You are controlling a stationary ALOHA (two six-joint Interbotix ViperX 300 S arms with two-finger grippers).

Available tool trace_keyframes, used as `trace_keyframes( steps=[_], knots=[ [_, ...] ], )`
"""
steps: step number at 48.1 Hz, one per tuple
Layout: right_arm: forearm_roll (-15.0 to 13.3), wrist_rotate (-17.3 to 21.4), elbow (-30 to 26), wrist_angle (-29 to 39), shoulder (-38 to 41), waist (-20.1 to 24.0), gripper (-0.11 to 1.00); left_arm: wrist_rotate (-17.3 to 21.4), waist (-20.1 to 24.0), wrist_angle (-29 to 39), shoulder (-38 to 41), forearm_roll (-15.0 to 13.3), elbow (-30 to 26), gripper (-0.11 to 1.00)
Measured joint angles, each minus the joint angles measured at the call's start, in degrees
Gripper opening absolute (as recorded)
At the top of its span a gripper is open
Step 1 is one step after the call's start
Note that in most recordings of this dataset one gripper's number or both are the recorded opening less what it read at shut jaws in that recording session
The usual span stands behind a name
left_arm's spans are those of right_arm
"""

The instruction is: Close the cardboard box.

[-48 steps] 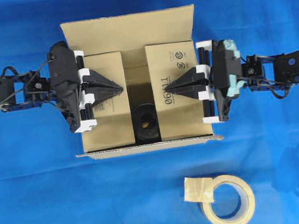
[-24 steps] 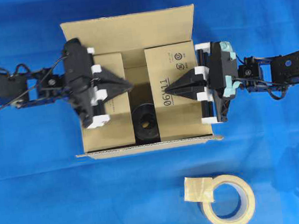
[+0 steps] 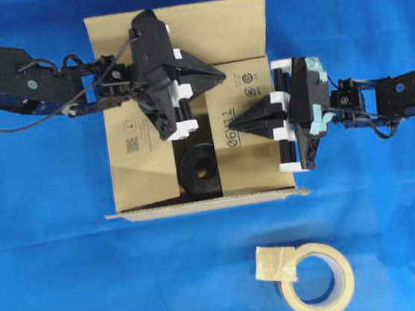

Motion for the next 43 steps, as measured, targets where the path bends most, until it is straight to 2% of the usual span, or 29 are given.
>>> trace_keyframes(
  steps=[9, 19, 43],
  knots=[
    [0.00, 0.09, 0.00, 0.00, 0.00, 0.00, 0.00, 1.58, 2.20, 0.18, 0.26, 0.00, -0.53, 0.00],
    [0.00, 0.00, 0.00, 0.00, 0.00, 0.00, 0.00, 1.49, 4.39, 0.26, 1.23, 0.00, -0.44, 0.00],
    [0.00, 0.09, 0.09, 0.00, -0.09, 0.00, 0.00, 1.58, 4.04, -1.93, 5.01, 0.00, -0.44, 0.00]
  ],
)
